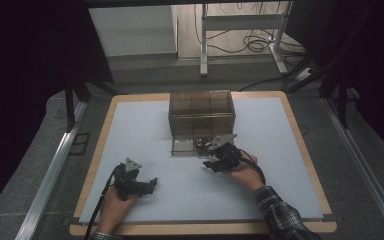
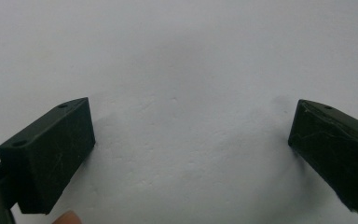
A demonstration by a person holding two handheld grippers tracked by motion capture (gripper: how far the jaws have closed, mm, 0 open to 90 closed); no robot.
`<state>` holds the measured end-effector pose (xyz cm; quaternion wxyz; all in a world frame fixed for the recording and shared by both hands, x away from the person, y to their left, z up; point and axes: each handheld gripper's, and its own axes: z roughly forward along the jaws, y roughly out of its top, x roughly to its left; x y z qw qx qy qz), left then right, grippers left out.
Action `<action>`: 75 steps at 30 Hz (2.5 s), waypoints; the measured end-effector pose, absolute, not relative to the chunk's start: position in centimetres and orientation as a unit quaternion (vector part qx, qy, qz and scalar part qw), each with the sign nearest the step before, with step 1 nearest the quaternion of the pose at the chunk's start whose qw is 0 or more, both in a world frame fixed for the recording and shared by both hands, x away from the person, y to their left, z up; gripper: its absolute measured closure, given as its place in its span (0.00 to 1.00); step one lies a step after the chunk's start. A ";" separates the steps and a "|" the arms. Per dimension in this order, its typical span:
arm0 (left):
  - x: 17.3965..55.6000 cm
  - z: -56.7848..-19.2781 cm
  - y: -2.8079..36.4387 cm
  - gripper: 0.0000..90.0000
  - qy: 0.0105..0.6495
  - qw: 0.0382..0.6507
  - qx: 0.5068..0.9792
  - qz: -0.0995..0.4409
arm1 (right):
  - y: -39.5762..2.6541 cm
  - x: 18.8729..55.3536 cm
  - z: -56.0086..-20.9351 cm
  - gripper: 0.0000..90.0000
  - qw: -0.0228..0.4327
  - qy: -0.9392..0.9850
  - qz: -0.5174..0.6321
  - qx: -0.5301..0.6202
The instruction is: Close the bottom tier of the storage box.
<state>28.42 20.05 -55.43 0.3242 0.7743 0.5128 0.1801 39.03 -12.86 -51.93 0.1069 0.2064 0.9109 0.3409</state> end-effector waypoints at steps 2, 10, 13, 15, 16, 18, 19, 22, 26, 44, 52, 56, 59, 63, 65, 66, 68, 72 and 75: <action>28.4 -55.4 20.1 0.01 0.513 0.324 0.774 0.180 | -12.9 39.1 -52.1 0.54 0.103 0.911 0.340 0.208; 28.4 -55.4 20.0 0.01 0.513 0.324 0.774 0.180 | -12.8 39.3 -52.4 0.55 0.103 0.913 0.335 0.208; 28.4 -55.4 20.1 0.01 0.513 0.324 0.774 0.180 | -12.8 39.4 -52.5 0.55 0.106 0.912 0.336 0.210; 28.4 -55.4 20.1 0.01 0.513 0.324 0.774 0.180 | -12.7 39.4 -52.5 0.55 0.107 0.912 0.335 0.210; 28.4 -55.4 20.1 0.01 0.513 0.324 0.774 0.180 | -12.7 39.5 -52.5 0.55 0.107 0.912 0.335 0.211; 28.4 -55.4 20.1 0.01 0.512 0.324 0.775 0.181 | -12.7 39.5 -52.5 0.55 0.108 0.912 0.336 0.210; 28.4 -55.4 20.1 0.01 0.512 0.324 0.775 0.181 | -12.7 39.6 -52.5 0.55 0.109 0.912 0.336 0.209; 28.4 -55.4 20.1 0.01 0.512 0.324 0.775 0.181 | -12.7 39.8 -52.5 0.55 0.110 0.911 0.335 0.213; 28.4 -55.4 20.1 0.01 0.512 0.324 0.775 0.181 | -12.7 40.0 -52.5 0.54 0.112 0.910 0.336 0.216; 28.4 -55.4 20.1 0.01 0.512 0.324 0.775 0.181 | -12.6 40.4 -52.6 0.54 0.117 0.909 0.337 0.216; 28.4 -55.4 20.1 0.01 0.512 0.324 0.775 0.180 | -12.5 40.6 -52.6 0.53 0.120 0.908 0.338 0.217; 28.4 -55.4 20.1 0.01 0.512 0.324 0.775 0.180 | -12.5 40.8 -52.6 0.53 0.122 0.907 0.337 0.219; 28.4 -55.4 20.1 0.01 0.512 0.324 0.775 0.180 | -12.5 40.9 -52.6 0.53 0.124 0.908 0.337 0.218; 28.4 -55.4 20.1 0.01 0.512 0.324 0.775 0.180 | -12.5 40.9 -52.6 0.53 0.126 0.908 0.336 0.217; 28.4 -55.4 20.1 0.01 0.512 0.324 0.775 0.180 | -12.5 41.0 -52.6 0.52 0.130 0.908 0.335 0.216; 28.4 -55.4 20.1 0.01 0.512 0.324 0.775 0.180 | -12.5 41.0 -52.6 0.52 0.130 0.908 0.335 0.216; 28.4 -55.4 20.1 0.01 0.512 0.324 0.775 0.180 | -12.5 41.1 -52.5 0.53 0.132 0.907 0.335 0.218; 28.5 -55.4 20.1 0.01 0.512 0.324 0.775 0.180 | -12.4 41.3 -52.5 0.53 0.134 0.907 0.334 0.218; 28.5 -55.4 20.1 0.01 0.512 0.324 0.775 0.180 | -12.4 41.4 -52.5 0.54 0.134 0.907 0.334 0.217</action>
